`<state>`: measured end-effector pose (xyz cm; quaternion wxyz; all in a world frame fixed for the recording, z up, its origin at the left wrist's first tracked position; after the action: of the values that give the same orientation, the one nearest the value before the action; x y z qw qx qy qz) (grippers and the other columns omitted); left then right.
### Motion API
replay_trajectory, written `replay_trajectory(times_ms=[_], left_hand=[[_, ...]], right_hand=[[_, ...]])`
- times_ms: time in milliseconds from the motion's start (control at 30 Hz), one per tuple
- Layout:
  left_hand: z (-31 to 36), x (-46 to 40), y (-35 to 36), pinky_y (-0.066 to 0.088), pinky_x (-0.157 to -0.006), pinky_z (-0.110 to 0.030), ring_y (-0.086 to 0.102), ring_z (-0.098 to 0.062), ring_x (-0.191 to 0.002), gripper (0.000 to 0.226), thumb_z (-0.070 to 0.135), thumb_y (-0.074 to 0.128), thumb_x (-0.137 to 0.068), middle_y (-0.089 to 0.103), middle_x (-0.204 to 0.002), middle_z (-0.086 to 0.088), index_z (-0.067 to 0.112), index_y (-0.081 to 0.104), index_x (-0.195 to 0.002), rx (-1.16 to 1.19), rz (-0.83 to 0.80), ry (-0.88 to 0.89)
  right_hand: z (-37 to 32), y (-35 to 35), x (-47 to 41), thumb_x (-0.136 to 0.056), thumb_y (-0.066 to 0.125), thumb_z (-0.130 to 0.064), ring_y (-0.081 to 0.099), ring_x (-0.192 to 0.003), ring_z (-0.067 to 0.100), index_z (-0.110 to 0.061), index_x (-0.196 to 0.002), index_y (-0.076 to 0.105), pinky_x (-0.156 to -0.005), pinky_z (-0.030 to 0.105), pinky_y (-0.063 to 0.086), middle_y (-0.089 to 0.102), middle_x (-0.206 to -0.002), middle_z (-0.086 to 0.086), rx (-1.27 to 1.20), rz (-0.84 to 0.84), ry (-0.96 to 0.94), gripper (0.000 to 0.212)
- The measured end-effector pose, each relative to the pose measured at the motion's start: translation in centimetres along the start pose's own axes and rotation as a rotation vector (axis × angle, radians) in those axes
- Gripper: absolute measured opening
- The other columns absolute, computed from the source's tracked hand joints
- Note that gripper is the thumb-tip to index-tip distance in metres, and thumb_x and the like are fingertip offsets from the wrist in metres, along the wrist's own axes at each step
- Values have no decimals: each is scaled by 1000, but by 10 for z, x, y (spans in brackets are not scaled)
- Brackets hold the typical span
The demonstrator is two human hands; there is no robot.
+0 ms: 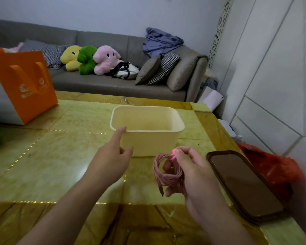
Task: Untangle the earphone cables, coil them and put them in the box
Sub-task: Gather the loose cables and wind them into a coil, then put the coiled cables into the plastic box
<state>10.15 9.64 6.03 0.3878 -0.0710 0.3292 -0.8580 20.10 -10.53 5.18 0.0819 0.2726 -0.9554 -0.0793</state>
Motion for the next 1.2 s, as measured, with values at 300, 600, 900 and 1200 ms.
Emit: replay_trajectory(times_ms=[300,600,900,1200], left_hand=[[-1,17,-17,55,-62,-39,64,-6,-66,6,33,69,-99,68,-69,10,32,64,-102,-14,218,133],[-3,23,-22,44,-54,-23,63,-2,-69,5,32,70,-99,65,-66,10,31,66,-96,44,259,129],[-15,11,-17,50,-62,-29,66,-6,-72,6,29,71,-98,73,-79,11,34,66,-99,111,240,96],[-13,16,-8,55,-64,-38,68,-9,-72,12,30,70,-98,73,-78,8,40,64,-94,170,167,80]], right_hand=[[-67,25,-53,-108,62,-23,80,-72,22,-23,-112,69,-64,42,67,76,-97,9,255,50,-182,8],[-62,58,-99,-104,62,-18,65,-112,6,-35,-130,71,-75,17,50,65,-127,-14,875,-77,-350,32],[-43,-99,-48,-94,64,-13,62,-95,21,-21,-104,62,-74,37,56,64,-107,3,1189,386,-227,13],[30,-180,-66,-103,48,-22,46,-136,45,-22,-157,35,-108,62,48,36,-154,18,1681,235,304,56]])
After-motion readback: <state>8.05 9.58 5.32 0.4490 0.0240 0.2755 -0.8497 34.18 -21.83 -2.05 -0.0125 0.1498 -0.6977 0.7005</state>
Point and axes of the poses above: each hand's wrist, its own x-axis away from the middle knuckle, its own y-axis out of the palm, z = x × y, the point moved 10 cm from there along -x, towards the middle knuckle
